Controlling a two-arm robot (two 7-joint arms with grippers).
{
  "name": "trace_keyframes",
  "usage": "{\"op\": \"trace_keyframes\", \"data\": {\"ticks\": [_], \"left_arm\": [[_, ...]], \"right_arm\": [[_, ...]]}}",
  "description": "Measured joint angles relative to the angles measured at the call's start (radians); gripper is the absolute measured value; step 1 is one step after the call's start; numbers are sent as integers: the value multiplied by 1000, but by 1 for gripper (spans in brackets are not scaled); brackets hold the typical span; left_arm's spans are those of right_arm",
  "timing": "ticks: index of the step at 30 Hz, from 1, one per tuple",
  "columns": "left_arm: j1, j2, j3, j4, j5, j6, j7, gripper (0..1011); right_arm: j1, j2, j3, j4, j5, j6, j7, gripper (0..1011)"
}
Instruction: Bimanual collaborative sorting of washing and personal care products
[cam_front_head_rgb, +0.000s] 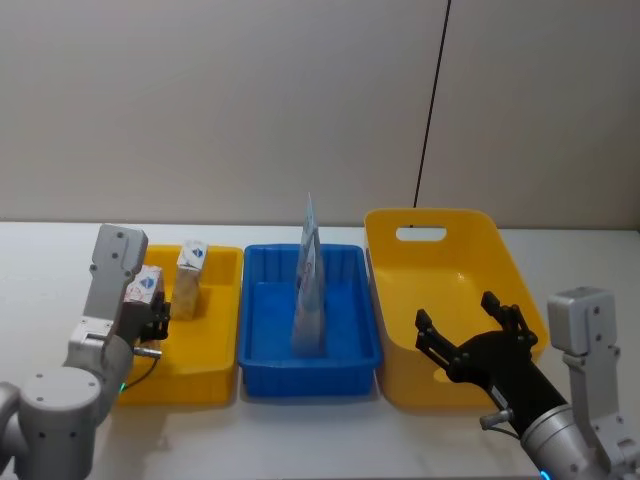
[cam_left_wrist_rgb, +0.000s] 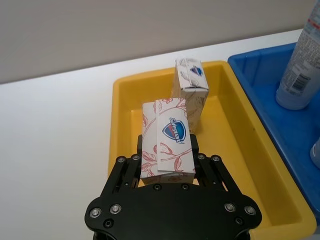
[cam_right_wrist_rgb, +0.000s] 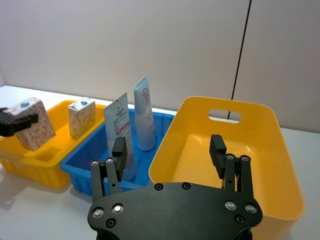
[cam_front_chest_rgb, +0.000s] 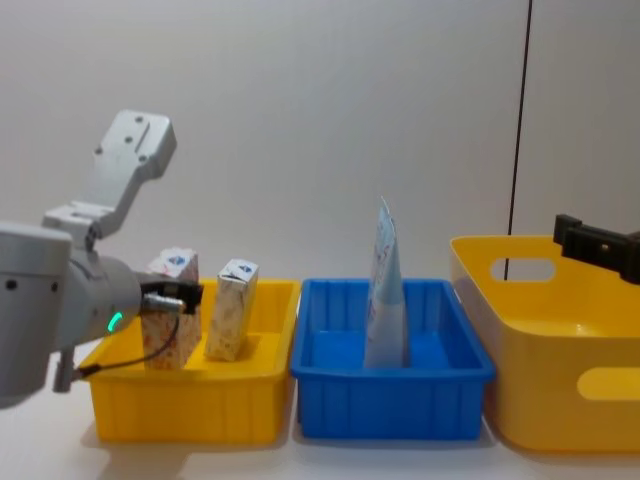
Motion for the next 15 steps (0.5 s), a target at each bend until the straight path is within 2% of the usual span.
{"op": "trace_keyframes", "data": {"ticks": [7,15], "left_arm": [[30,47,9,-115,17,35,-34,400],[54,112,20,-228,20,59,-118,400]], "right_arm": [[0,0,0,0,0,0,0,1000],[0,0,0,0,0,0,0,1000]]}}
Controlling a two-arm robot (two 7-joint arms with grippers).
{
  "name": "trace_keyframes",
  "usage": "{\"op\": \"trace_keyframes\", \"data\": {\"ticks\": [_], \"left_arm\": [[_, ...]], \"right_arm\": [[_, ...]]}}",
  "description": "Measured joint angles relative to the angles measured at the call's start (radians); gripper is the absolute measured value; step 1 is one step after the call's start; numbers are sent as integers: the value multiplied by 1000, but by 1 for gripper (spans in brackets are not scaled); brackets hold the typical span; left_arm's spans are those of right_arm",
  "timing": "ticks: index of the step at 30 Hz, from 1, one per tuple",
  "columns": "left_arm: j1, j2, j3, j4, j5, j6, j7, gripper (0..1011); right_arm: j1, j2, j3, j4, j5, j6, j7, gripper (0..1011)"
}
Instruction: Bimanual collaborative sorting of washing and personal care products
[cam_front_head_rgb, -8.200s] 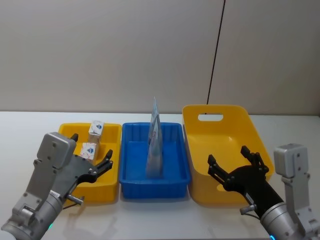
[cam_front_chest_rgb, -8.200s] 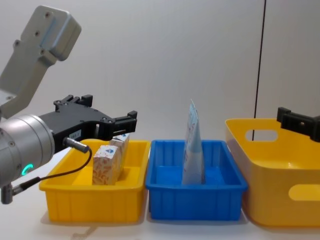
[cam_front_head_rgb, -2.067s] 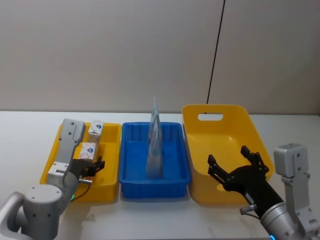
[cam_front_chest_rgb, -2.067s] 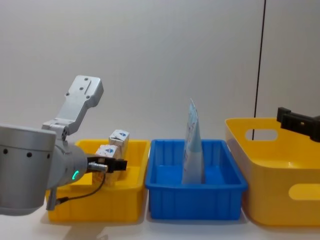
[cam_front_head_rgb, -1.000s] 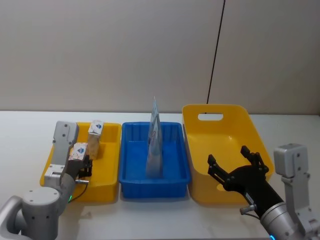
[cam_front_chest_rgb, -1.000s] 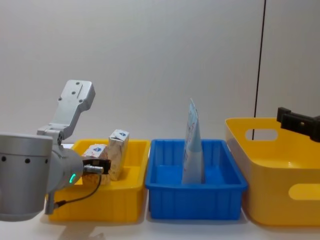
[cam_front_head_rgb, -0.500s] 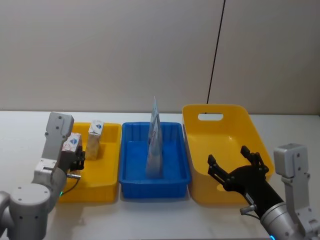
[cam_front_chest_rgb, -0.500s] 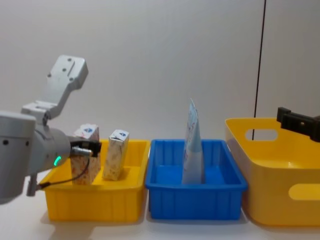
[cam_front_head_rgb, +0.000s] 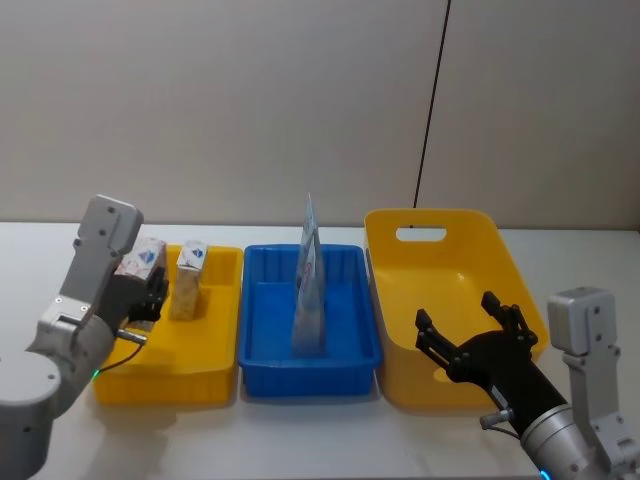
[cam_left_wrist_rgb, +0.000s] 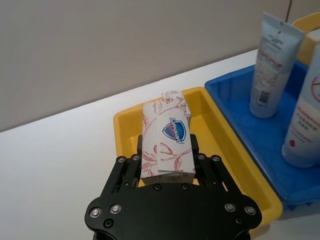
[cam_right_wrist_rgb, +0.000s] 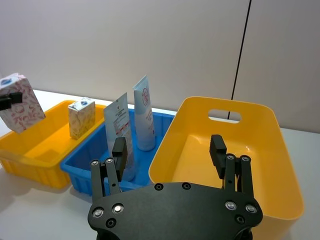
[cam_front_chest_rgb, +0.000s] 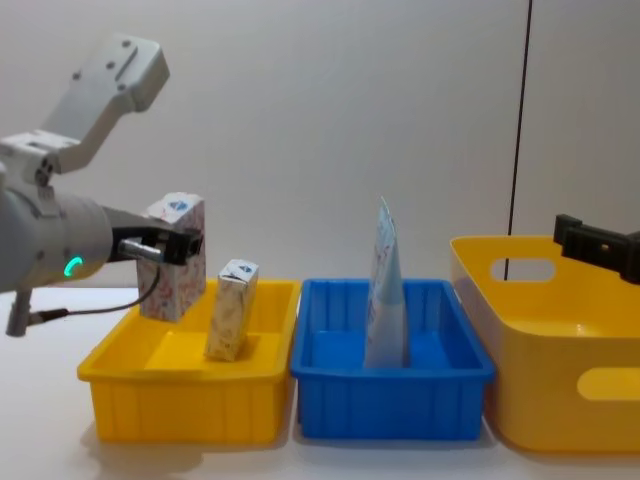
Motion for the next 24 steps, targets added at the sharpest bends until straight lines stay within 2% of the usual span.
{"op": "trace_keyframes", "data": {"ticks": [14,24], "left_arm": [[26,104,7,-128,-39,3,-183,400],[37,188,14,-190,-89,-31,-337,400]], "right_arm": [[0,0,0,0,0,0,0,1000],[0,0,0,0,0,0,0,1000]]}}
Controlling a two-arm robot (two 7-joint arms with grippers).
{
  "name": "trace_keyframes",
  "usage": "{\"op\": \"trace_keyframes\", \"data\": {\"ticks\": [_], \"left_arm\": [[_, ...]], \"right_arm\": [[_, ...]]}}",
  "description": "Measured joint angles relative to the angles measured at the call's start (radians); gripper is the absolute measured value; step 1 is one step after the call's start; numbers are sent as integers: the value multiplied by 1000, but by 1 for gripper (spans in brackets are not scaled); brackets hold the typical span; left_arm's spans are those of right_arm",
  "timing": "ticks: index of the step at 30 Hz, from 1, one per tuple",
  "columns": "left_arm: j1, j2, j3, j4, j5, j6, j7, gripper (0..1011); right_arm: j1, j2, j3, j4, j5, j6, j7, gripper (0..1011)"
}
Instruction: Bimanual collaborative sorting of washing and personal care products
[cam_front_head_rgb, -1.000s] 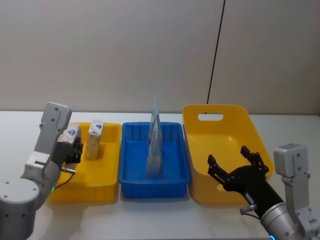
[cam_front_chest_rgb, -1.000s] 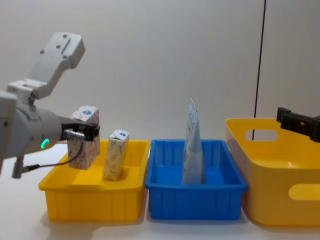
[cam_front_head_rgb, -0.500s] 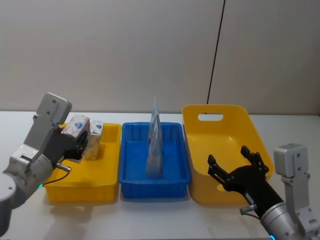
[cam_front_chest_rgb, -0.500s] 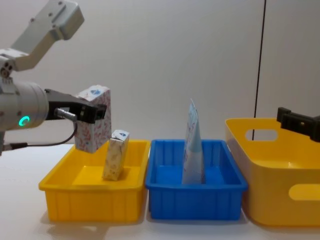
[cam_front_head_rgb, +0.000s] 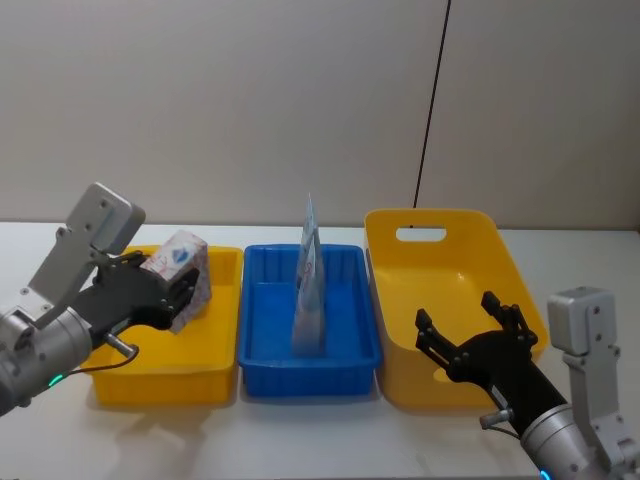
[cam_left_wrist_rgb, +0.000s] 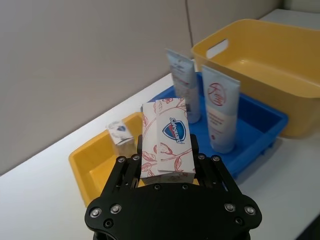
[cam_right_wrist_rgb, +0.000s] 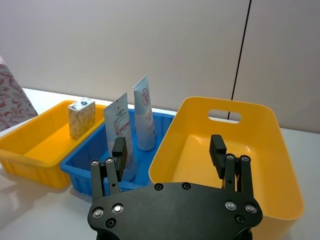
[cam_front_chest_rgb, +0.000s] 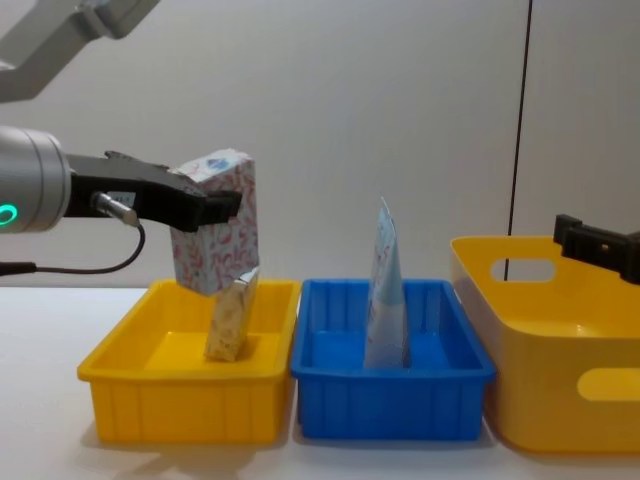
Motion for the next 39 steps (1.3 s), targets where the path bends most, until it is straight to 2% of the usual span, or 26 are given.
{"op": "trace_keyframes", "data": {"ticks": [1,6,8,17,18,24,32,39], "left_arm": [[0,0,0,0,0,0,0,400],[4,44,6,-21,-31,-30,-85,400],[4,49,6,-23,-35,-34,-96,400],[3,115,22,-40,-87,-99,-238,400],[3,115,22,-40,-87,-99,-238,400],[-8,150,42,-38,-118,-145,-335,400],[-40,173,78,-10,-143,-197,-443,400],[-85,173,122,39,-153,-243,-535,400]], "right_arm": [[0,0,0,0,0,0,0,1000],[0,0,0,0,0,0,0,1000],[0,0,0,0,0,0,0,1000],[0,0,0,0,0,0,0,1000],[0,0,0,0,0,0,0,1000],[0,0,0,0,0,0,0,1000],[0,0,0,0,0,0,0,1000],[0,0,0,0,0,0,0,1000]]}}
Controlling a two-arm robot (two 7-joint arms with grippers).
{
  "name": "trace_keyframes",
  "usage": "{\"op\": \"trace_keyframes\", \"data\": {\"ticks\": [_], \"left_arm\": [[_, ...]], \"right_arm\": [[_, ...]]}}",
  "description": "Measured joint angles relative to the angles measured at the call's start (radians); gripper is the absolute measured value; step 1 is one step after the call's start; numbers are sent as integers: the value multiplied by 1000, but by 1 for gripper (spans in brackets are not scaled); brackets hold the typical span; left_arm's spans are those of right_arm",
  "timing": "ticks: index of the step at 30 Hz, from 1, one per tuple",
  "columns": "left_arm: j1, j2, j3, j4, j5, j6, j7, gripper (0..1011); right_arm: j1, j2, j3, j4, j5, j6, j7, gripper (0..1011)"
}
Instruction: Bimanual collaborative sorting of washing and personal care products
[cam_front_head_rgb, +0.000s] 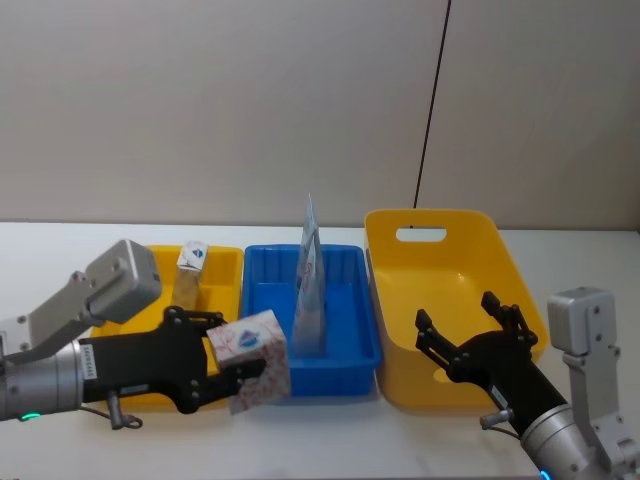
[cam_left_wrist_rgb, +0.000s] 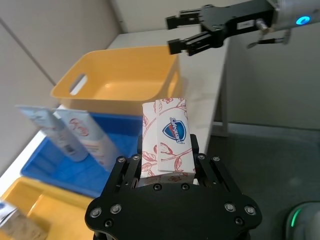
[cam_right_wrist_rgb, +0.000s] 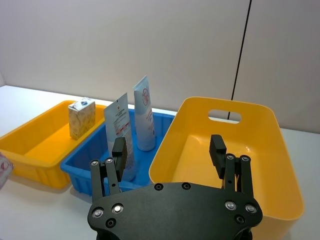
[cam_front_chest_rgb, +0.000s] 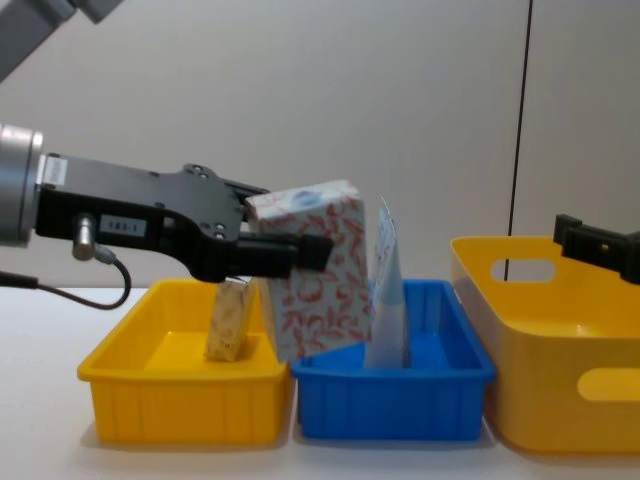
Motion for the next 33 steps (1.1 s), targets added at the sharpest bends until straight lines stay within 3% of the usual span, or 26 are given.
{"op": "trace_keyframes", "data": {"ticks": [15,33], "left_arm": [[-91,-27,77,107,-6,-68,-123,400],[-124,-26,111,142,-21,-106,-174,400]], "right_arm": [[0,0,0,0,0,0,0,1000],[0,0,0,0,0,0,0,1000]]}}
